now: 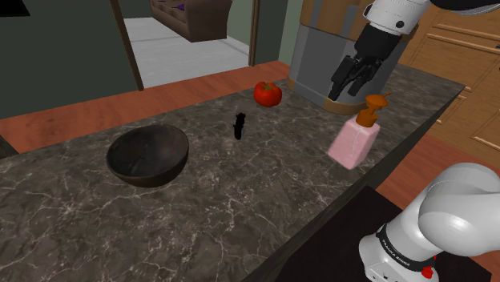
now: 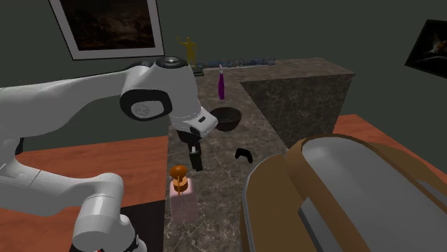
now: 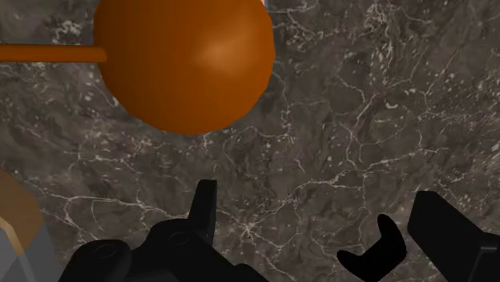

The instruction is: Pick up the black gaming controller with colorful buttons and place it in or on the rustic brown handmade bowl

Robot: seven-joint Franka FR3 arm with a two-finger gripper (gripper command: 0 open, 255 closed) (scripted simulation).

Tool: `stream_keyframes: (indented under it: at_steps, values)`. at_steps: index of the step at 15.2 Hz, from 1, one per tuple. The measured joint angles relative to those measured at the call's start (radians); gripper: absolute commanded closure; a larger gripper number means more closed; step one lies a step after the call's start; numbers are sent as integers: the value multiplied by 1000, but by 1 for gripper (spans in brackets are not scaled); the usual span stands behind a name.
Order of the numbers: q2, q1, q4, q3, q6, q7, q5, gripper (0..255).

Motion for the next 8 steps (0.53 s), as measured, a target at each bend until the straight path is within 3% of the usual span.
stream_keyframes:
  at_steps: [8]
  values:
    - [173, 20, 23, 86, 167, 51, 13, 0]
